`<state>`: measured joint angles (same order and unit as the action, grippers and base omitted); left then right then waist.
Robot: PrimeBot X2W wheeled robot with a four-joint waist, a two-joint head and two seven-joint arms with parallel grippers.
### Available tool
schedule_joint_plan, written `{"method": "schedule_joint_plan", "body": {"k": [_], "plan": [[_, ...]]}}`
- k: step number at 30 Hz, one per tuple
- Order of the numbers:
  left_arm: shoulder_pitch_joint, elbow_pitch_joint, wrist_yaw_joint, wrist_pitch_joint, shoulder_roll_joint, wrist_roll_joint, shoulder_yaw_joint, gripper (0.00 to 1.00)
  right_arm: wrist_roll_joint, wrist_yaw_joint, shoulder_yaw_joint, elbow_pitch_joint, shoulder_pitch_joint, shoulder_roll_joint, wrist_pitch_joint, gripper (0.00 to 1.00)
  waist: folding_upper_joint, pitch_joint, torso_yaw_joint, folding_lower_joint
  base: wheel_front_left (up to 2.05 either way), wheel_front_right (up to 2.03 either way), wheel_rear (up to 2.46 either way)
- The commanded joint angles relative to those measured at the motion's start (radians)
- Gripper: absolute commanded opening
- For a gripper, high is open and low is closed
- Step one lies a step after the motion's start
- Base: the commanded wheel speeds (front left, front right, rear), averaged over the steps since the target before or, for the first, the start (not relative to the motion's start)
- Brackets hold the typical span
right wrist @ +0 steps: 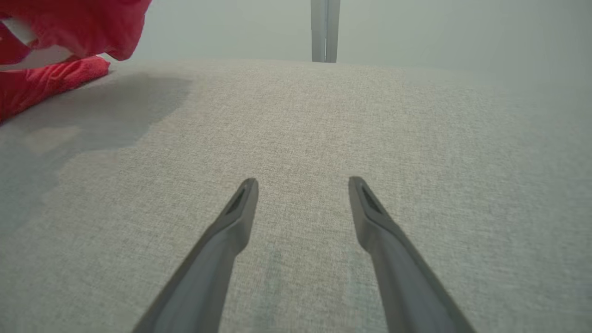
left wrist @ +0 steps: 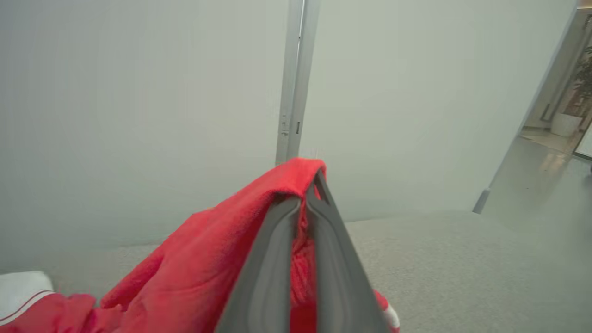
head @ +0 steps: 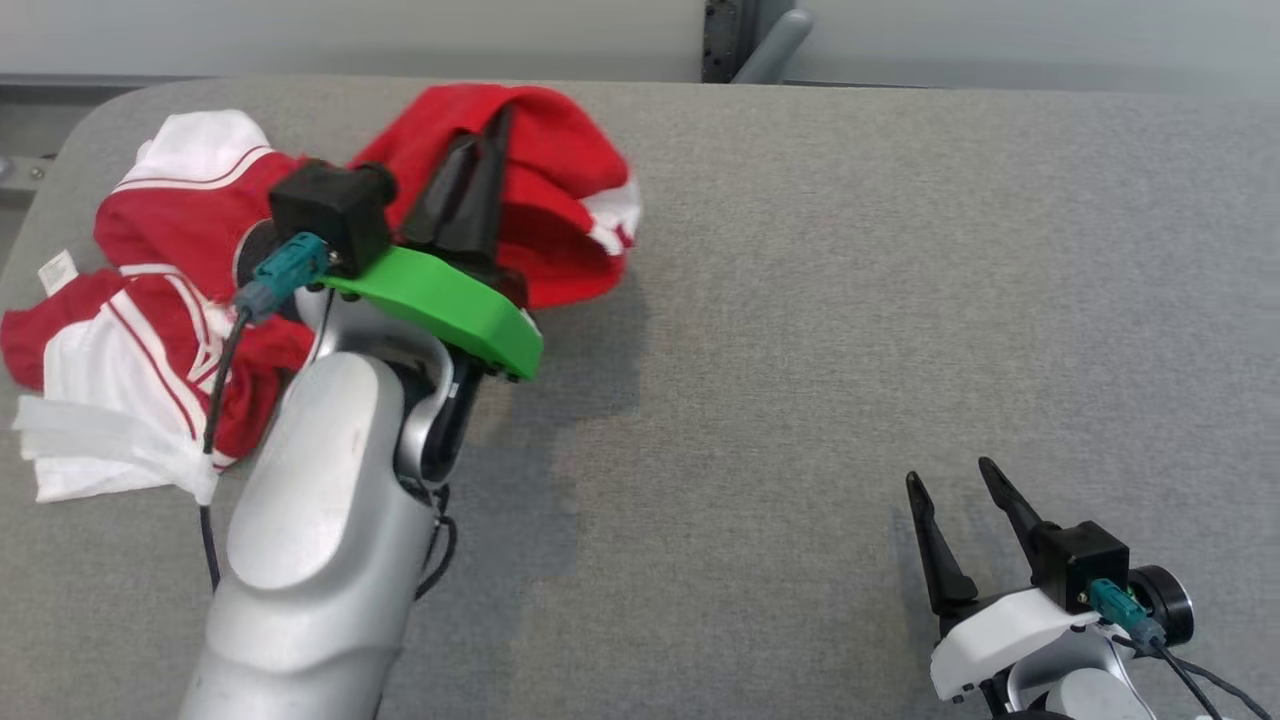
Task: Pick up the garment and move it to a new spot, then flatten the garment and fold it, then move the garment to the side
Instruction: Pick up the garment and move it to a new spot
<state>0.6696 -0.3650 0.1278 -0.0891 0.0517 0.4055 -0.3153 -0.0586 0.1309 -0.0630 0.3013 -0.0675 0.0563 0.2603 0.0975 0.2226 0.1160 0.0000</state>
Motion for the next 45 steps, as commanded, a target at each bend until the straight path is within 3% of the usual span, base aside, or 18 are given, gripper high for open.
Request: {"method": "schedule_joint_plan", "body": {"k": [1,6,8,11,13,16,22,26,30,32,40,42,43,44,45], "plan": [[-0.025,0.064,0.005,0.028,0.000,0.038,-0.027,0.00,-0.005,0.000,0.001,0.004,0.011,0.001,0.003,1.00,0.0000,-0.046,-0.086,0.0000,0.00,0.00,0.00],[-0.084,0.310,-0.010,0.147,0.000,0.214,-0.149,0.00,-0.012,0.000,0.009,0.007,0.017,-0.003,0.003,1.00,0.0000,-0.044,-0.166,0.0000,0.00,0.00,0.00],[-0.110,0.381,-0.039,0.177,0.001,0.329,-0.191,0.00,-0.014,0.000,0.012,0.006,0.016,-0.005,0.002,1.00,0.0000,-0.038,-0.195,0.0000,0.00,0.00,0.00],[-0.129,0.415,-0.088,0.216,0.002,0.419,-0.246,0.00,-0.019,0.000,0.015,0.008,0.016,-0.006,0.002,1.00,0.0000,-0.027,-0.229,0.0000,0.00,0.00,0.00],[-0.161,0.375,-0.103,0.242,0.002,0.464,-0.263,0.00,-0.026,0.000,0.014,0.008,0.015,-0.007,0.002,1.00,0.0000,-0.018,-0.249,0.0000,0.00,0.00,0.00],[-0.174,0.308,-0.087,0.255,0.018,0.480,-0.268,0.00,-0.036,0.000,0.014,0.009,0.013,-0.007,0.002,1.00,0.0000,-0.010,-0.264,0.0000,0.00,0.00,0.00],[-0.175,0.054,-0.020,0.285,0.141,0.422,-0.330,0.00,-0.054,0.000,0.018,0.012,0.012,-0.007,0.002,1.00,0.0000,0.007,-0.284,0.0000,0.00,0.00,0.00],[-0.139,-0.047,-0.001,0.293,0.214,0.385,-0.398,0.00,-0.055,0.000,0.026,0.017,0.021,-0.007,0.002,1.00,0.0000,0.010,-0.272,0.0000,0.00,0.00,0.00],[-0.109,-0.070,0.004,0.301,0.238,0.462,-0.448,0.00,-0.056,0.000,0.025,0.027,0.019,-0.007,0.002,1.00,0.0000,0.007,-0.253,0.0000,0.00,0.00,0.00],[-0.090,-0.079,0.004,0.284,0.277,0.477,-0.475,0.00,-0.055,0.000,0.020,0.030,0.012,-0.007,0.002,1.00,0.0000,0.003,-0.246,0.0000,0.00,0.00,0.00],[-0.033,-0.119,0.004,0.198,0.336,0.542,-0.588,0.00,-0.045,0.000,0.013,0.036,-0.009,-0.007,0.002,1.00,0.0000,-0.012,-0.229,0.0000,0.00,0.00,0.00],[-0.026,-0.123,0.004,0.184,0.341,0.560,-0.622,0.17,-0.043,0.000,0.016,0.036,-0.007,-0.007,0.002,1.00,0.0000,-0.015,-0.226,0.0000,0.00,0.00,0.00],[-0.021,-0.126,0.004,0.174,0.343,0.572,-0.633,0.40,-0.042,0.000,0.017,0.036,-0.005,-0.007,0.002,1.00,0.0000,-0.015,-0.224,0.0000,0.00,0.00,0.00],[-0.018,-0.134,0.004,0.160,0.345,0.578,-0.641,1.00,-0.042,0.000,0.017,0.036,-0.004,-0.007,0.002,1.00,0.0000,-0.016,-0.223,0.0000,0.00,0.00,0.00],[-0.021,-0.144,0.004,0.149,0.346,0.579,-0.650,1.00,-0.043,0.000,0.015,0.036,-0.002,-0.007,0.002,1.00,0.0000,-0.018,-0.223,0.0000,0.00,0.00,0.00]]}}
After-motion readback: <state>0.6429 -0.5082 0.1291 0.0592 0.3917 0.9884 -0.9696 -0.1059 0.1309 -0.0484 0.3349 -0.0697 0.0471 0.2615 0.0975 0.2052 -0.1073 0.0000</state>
